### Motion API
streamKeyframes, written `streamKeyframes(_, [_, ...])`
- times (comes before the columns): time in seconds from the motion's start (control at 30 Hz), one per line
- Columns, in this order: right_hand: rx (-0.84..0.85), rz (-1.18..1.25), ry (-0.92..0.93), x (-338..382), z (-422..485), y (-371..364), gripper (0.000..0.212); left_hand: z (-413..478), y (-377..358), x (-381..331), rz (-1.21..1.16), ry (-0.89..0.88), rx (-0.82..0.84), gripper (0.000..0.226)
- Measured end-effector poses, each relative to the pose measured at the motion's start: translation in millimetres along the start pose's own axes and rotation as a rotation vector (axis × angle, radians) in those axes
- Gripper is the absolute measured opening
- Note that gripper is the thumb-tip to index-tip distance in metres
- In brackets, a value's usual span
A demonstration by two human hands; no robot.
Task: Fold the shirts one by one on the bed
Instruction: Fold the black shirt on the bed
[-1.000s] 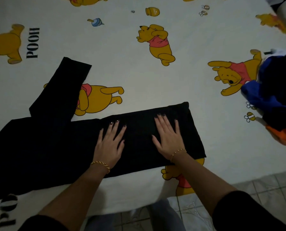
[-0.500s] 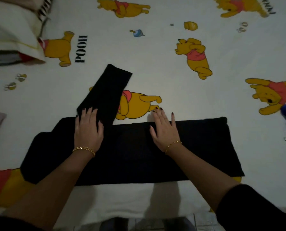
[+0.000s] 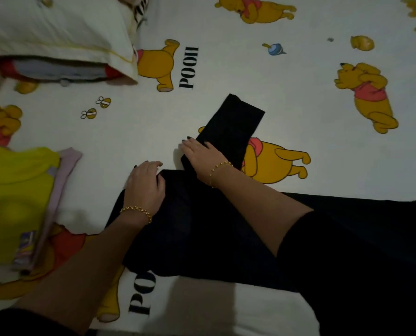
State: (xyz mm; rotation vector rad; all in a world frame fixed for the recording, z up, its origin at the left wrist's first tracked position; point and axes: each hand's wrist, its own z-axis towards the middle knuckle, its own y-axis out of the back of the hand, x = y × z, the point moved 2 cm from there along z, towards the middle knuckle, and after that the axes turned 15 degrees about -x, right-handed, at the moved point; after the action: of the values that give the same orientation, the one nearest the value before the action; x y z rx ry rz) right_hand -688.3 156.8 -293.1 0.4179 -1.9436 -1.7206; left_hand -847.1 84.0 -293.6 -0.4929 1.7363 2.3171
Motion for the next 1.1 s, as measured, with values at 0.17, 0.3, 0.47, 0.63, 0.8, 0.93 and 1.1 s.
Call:
streamKeyframes(0.17, [0.012,-0.084,0.024,3.8,12.0,-8.9,0.055,5.1,-0.5,2.1,-0.039,-0.020,0.032,0.030])
streamKeyframes(0.3, [-0.130,0.038,0.006,-9.4,0.3,8.0,0.021,9.1,0.3,-13.3,-0.153,-0.059,0.074,0.036])
streamKeyframes(0.47, [-0.163,0.241,-0.020,-43.9,-48.6,36.3,0.018,-1.1,-10.7,-49.2,-0.258,-0.094,0.333,0.065])
streamKeyframes(0.63, [-0.260,0.417,-0.058,-77.7,-105.0,66.1,0.012,-7.9,-24.5,-108.2,-0.193,-0.384,0.555,0.085])
streamKeyframes(0.8, [-0.185,0.353,-0.189,-119.8,-158.6,81.1,0.014,-21.8,-26.6,-155.9,-0.129,-0.441,0.560,0.030])
streamKeyframes(0.93, [0.070,0.185,-0.224,-146.6,-198.8,88.9,0.042,-22.7,-15.7,-171.9,0.063,-0.463,0.575,0.019])
streamKeyframes(1.1, [0.231,-0.068,-0.237,-161.1,-240.4,93.3,0.056,-24.2,5.5,-177.3,0.322,-0.555,0.515,0.014])
